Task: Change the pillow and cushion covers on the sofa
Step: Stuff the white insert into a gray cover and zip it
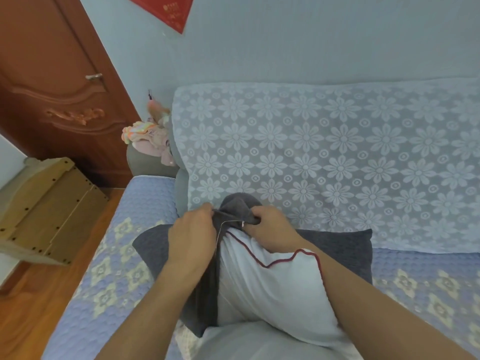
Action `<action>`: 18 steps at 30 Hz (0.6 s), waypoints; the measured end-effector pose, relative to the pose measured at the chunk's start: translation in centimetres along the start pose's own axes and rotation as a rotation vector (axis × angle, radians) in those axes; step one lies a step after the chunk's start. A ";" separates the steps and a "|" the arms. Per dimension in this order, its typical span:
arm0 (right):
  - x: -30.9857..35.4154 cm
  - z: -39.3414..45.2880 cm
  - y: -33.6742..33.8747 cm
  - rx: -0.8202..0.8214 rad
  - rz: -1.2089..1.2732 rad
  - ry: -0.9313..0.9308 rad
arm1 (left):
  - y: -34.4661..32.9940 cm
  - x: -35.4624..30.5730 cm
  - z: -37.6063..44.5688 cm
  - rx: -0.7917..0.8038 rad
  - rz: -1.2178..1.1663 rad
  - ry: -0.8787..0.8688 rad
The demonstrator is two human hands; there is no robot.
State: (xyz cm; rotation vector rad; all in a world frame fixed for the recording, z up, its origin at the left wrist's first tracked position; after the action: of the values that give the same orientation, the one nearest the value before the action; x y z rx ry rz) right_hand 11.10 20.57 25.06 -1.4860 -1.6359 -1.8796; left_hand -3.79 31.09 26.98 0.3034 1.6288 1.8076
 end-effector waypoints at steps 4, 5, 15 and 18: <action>1.2 1.6 1.2 0.075 0.071 -0.019 | 0.2 -0.9 0.8 0.277 -1.031 0.532; 1.5 1.9 1.7 0.087 0.075 -0.011 | 0.5 -1.2 0.6 0.356 -1.262 0.664; 1.2 2.0 0.0 0.153 0.157 -0.083 | 0.4 0.8 1.2 0.426 -0.567 0.133; 0.8 1.7 1.0 0.371 0.112 -0.139 | 0.2 0.7 1.3 0.400 -0.659 0.180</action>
State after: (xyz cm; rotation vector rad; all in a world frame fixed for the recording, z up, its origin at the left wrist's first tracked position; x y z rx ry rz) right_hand 12.38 22.01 26.07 -1.5337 -1.7998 -1.3489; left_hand -3.60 32.53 27.27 -0.2174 1.9199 1.0350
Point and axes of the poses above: each hand's wrist, its own z-axis towards the middle knuckle, its own y-axis out of the back of the hand, x = y × z, the point moved 2 cm from there along z, towards the middle knuckle, and after that the axes turned 2 degrees about -x, right-handed, at the moved point
